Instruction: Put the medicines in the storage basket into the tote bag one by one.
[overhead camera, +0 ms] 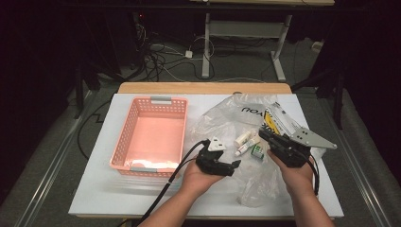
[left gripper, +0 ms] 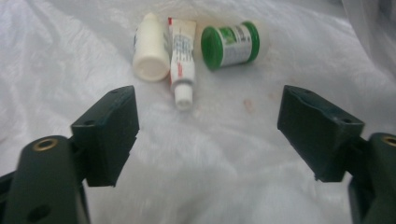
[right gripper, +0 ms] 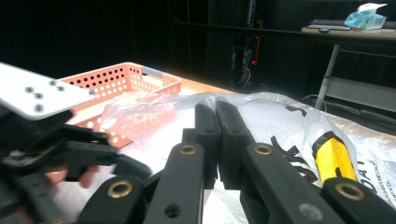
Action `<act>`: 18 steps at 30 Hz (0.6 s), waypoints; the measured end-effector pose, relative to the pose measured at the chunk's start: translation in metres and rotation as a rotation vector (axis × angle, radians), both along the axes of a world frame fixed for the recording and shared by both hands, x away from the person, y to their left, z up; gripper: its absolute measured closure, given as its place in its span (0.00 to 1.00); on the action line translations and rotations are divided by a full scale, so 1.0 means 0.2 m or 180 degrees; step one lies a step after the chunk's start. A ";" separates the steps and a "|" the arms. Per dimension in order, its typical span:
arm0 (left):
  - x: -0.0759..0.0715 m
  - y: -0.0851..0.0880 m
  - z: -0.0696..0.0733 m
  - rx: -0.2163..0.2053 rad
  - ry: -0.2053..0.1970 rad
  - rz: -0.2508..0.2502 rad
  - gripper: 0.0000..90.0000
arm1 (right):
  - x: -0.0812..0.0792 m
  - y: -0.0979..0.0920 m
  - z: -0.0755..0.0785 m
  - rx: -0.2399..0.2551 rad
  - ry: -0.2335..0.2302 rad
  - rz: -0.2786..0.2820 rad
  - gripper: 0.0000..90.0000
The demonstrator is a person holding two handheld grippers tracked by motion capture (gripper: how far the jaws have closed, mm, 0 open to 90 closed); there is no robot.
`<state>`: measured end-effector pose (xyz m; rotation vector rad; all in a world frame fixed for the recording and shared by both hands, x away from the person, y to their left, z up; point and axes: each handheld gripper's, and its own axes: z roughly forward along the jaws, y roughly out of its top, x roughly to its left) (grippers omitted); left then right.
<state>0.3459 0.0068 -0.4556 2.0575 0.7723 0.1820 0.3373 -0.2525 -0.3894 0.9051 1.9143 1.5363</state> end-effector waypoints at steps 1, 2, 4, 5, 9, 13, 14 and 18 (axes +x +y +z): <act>-0.02 0.02 -0.01 0.0026 -0.0001 0.0002 0.21 | 0.00 0.00 0.00 0.0001 0.0001 -0.0008 0.99; -0.03 0.03 -0.02 0.0062 0.0001 0.0007 0.20 | 0.00 0.00 0.00 0.0000 0.0003 -0.0004 0.99; -0.06 0.05 -0.03 0.0158 -0.0026 0.0023 0.19 | 0.00 0.01 0.00 -0.0011 -0.0004 -0.0001 0.99; -0.08 0.06 -0.05 0.0195 -0.0021 0.0035 0.19 | 0.00 0.01 0.00 -0.0013 -0.0002 -0.0001 0.99; -0.10 0.09 -0.10 0.0382 -0.0005 0.0117 0.19 | 0.00 0.01 -0.01 -0.0028 0.0007 0.0009 0.99; -0.09 0.06 -0.15 0.0597 0.0031 0.0229 0.15 | 0.00 0.02 -0.01 -0.0034 0.0022 0.0008 0.99; -0.08 0.06 -0.15 0.0613 0.0064 0.0319 0.16 | 0.00 0.02 -0.01 -0.0036 0.0022 0.0011 0.99; -0.03 0.05 -0.15 0.0588 0.0166 0.0425 0.16 | 0.00 0.02 -0.01 -0.0025 0.0028 -0.0001 0.99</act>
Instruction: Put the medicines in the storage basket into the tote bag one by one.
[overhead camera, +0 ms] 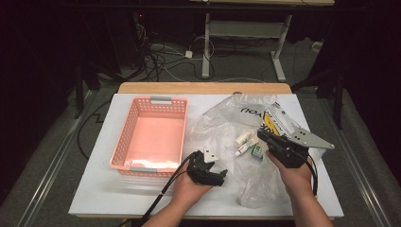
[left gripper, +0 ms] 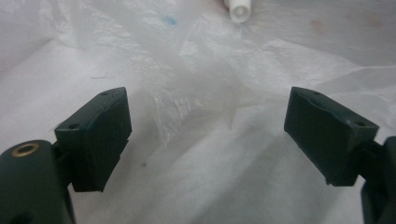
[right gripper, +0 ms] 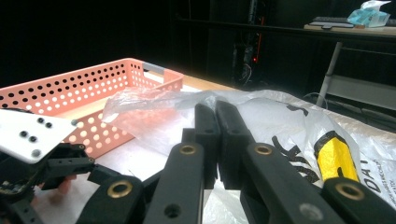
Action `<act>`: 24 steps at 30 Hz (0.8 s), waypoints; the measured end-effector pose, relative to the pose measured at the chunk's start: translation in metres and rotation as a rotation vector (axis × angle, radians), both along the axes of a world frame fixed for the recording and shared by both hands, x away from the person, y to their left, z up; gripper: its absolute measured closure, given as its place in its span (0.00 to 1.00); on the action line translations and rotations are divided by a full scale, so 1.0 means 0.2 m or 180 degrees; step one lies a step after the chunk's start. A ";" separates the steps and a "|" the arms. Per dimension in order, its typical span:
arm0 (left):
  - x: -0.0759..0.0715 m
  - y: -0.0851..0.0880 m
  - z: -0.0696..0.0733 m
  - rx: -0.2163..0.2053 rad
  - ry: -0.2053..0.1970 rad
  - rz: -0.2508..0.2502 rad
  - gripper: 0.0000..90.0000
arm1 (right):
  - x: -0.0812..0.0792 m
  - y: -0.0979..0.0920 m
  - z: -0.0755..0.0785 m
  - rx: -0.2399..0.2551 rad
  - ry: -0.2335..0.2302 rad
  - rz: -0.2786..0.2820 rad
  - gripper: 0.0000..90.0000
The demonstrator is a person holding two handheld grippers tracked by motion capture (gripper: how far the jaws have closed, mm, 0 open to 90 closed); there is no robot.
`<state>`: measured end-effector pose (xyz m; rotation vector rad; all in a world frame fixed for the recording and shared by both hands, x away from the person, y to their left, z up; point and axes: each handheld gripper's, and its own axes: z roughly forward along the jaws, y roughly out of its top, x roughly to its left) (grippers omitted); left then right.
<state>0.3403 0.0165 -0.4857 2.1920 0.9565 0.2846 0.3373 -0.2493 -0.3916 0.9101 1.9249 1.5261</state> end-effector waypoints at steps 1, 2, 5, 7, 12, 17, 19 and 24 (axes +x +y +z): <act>0.02 -0.01 0.00 0.0009 0.0055 0.0009 0.16 | 0.00 0.00 0.00 -0.0009 -0.0011 0.0008 0.99; 0.03 -0.01 0.00 -0.0004 0.0098 0.0032 0.17 | 0.00 0.00 0.00 -0.0004 0.0006 0.0005 0.99; 0.05 -0.01 0.00 -0.0069 0.0103 0.0136 0.24 | 0.00 0.01 0.00 -0.0028 -0.0012 0.0025 0.99; 0.05 -0.01 0.00 -0.0058 0.0077 0.0178 0.32 | 0.00 0.00 0.00 -0.0031 -0.0029 0.0029 0.99; 0.04 -0.01 -0.01 -0.0098 0.0038 0.0256 0.52 | 0.00 0.00 0.00 -0.0025 -0.0015 0.0025 0.99; 0.04 0.00 -0.01 -0.0197 0.0067 0.0115 0.80 | 0.00 0.01 -0.01 -0.0029 0.0009 0.0018 0.99; 0.04 0.00 -0.01 -0.0183 0.0045 0.0007 0.94 | 0.01 0.01 -0.01 -0.0023 0.0019 0.0005 0.99; -0.01 -0.01 0.00 -0.0164 -0.0202 -0.0166 0.98 | 0.01 0.01 -0.01 -0.0019 0.0029 0.0001 0.99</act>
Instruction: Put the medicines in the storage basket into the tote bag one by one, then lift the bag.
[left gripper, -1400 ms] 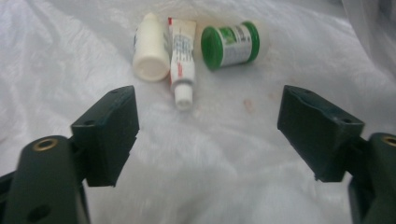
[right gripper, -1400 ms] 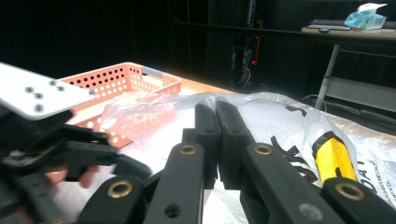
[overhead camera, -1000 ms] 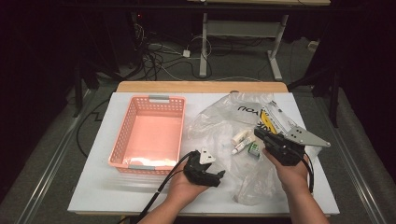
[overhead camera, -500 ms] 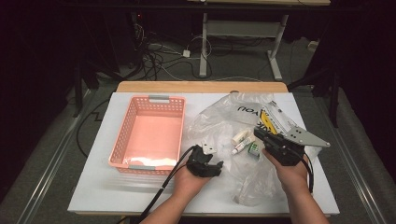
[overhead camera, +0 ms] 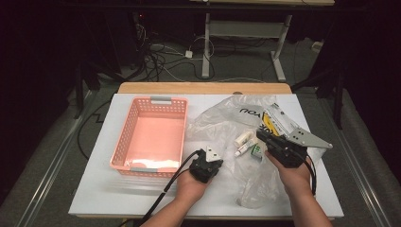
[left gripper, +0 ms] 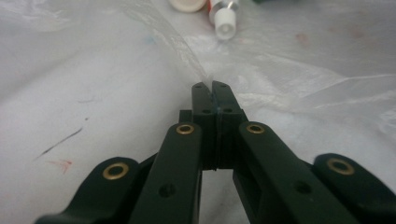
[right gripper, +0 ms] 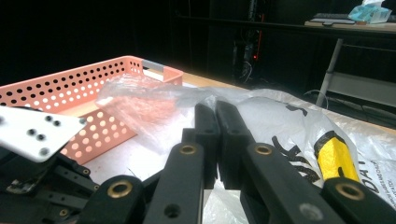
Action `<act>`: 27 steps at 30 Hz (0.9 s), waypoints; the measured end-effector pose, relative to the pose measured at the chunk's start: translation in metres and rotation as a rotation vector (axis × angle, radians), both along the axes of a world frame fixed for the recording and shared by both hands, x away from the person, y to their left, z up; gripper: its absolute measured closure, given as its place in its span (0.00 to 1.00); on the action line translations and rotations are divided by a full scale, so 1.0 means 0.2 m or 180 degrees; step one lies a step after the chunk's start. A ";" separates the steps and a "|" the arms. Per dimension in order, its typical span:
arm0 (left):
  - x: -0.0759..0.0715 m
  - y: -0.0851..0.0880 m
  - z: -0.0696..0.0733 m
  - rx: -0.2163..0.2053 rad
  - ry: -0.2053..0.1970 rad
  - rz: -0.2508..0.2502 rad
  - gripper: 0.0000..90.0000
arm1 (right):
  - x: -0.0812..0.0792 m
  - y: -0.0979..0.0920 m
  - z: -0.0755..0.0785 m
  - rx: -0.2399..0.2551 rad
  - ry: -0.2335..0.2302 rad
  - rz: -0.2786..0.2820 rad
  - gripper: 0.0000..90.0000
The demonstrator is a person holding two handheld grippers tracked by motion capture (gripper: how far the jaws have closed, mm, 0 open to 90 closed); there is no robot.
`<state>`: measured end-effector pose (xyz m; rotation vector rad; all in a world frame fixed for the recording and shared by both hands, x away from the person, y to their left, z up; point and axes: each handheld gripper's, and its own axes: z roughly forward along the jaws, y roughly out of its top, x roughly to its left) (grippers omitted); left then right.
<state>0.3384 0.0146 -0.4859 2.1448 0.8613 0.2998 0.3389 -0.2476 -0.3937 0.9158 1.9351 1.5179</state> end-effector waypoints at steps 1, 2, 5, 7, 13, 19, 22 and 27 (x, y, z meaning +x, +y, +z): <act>0.00 0.01 0.00 -0.0033 -0.0020 -0.0001 0.98 | 0.00 0.00 0.00 0.0000 -0.0003 0.0001 0.99; -0.01 0.01 0.00 -0.0078 -0.0044 0.0004 0.98 | 0.00 0.00 0.00 -0.0002 -0.0005 0.0001 1.00; -0.02 0.03 0.01 -0.0192 -0.0125 -0.0004 0.98 | 0.00 0.00 0.00 -0.0011 -0.0005 -0.0002 1.00; -0.03 0.04 0.01 -0.0268 -0.0151 -0.0001 0.98 | 0.01 -0.01 0.00 -0.0017 -0.0026 -0.0007 1.00; -0.04 0.06 0.06 -0.0380 -0.0285 0.0013 0.98 | 0.00 -0.02 0.00 -0.0032 -0.0051 -0.0024 1.00; -0.07 0.06 0.19 -0.0504 -0.0580 -0.0003 0.98 | -0.01 -0.04 0.01 -0.0002 -0.0077 -0.0056 1.00; -0.07 0.06 0.26 -0.0555 -0.0714 0.0006 0.98 | -0.01 -0.04 0.03 0.0031 -0.0103 -0.0083 1.00; -0.05 0.08 0.37 -0.0548 -0.0905 0.0011 0.98 | 0.00 -0.03 0.06 0.0035 -0.0164 -0.0105 1.00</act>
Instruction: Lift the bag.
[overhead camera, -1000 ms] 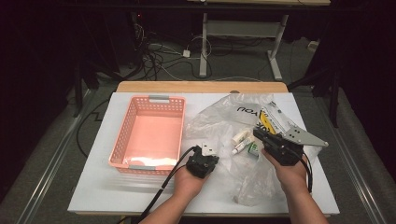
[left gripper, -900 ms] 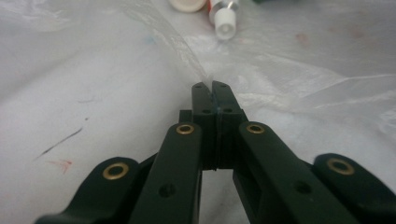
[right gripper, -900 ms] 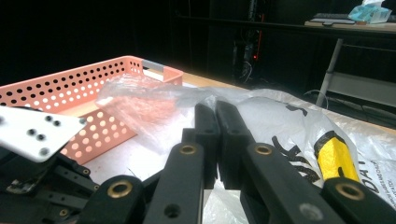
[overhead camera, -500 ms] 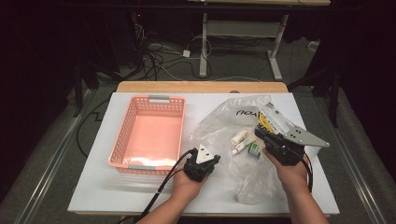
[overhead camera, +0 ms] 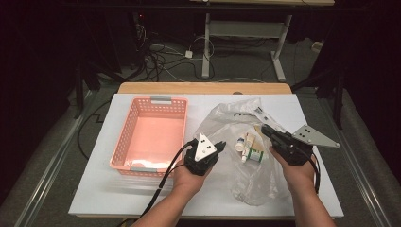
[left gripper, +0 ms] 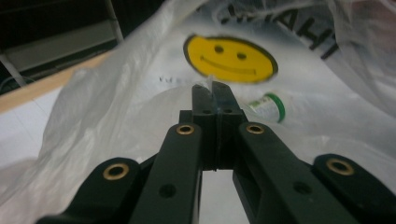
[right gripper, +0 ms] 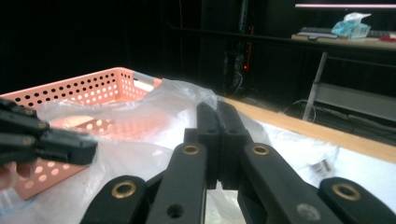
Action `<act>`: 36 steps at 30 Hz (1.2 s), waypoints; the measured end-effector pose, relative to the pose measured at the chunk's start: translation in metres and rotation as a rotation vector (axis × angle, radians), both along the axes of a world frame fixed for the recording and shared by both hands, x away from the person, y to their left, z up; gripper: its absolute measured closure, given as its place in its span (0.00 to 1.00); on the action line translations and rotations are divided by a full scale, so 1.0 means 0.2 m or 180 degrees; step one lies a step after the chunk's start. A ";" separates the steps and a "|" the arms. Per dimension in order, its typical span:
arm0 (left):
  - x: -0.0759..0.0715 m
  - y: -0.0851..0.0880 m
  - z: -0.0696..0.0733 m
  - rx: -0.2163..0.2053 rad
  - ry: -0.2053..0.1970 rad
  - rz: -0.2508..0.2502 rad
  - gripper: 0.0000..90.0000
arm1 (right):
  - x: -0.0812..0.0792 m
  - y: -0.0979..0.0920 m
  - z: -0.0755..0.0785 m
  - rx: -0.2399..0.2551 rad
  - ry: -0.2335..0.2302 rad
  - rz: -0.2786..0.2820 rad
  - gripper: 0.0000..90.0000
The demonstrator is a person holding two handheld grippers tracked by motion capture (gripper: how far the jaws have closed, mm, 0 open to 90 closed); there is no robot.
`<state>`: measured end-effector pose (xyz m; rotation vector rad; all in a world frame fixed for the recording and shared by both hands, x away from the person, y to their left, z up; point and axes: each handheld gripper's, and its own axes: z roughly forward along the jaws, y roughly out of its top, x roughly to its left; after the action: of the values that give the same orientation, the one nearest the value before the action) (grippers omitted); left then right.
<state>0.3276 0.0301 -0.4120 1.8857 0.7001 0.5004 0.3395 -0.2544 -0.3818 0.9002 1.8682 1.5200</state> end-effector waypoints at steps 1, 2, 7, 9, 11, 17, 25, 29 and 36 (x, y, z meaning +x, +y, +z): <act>0.00 0.00 0.02 0.0001 -0.0045 0.0012 0.98 | 0.00 0.00 0.01 0.0008 -0.0016 -0.0001 1.00; 0.01 0.00 0.05 -0.0003 -0.0092 0.0022 0.98 | 0.00 0.01 0.02 0.0019 -0.0023 -0.0008 1.00; 0.02 0.00 0.19 -0.0043 -0.0289 0.0051 0.98 | 0.01 0.03 0.06 0.0064 -0.0112 -0.0037 1.00; 0.02 0.00 0.24 -0.0060 -0.0387 0.0045 0.98 | 0.01 0.03 0.07 0.0065 -0.0151 -0.0053 1.00; 0.02 -0.01 0.30 -0.0085 -0.0482 0.0033 0.98 | 0.01 0.03 0.09 0.0122 -0.0185 -0.0084 1.00; 0.05 -0.03 0.48 -0.0136 -0.0733 0.0003 0.98 | 0.02 0.02 0.20 0.0197 -0.0390 -0.0124 1.00; 0.13 -0.07 0.73 -0.0207 -0.0960 0.0000 0.98 | 0.07 0.01 0.39 0.0309 -0.0650 -0.0235 1.00; 0.19 -0.12 0.83 -0.0195 -0.0998 0.0003 0.98 | 0.12 -0.02 0.50 0.0391 -0.0750 -0.0349 1.00; 0.32 -0.19 0.90 -0.0254 -0.0978 0.0069 0.98 | 0.18 -0.12 0.65 0.0436 -0.0861 -0.0603 1.00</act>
<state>0.3910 -0.0071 -0.2315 1.6807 0.5286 0.7465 0.3763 -0.2791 -0.2528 0.8573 1.4612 1.5787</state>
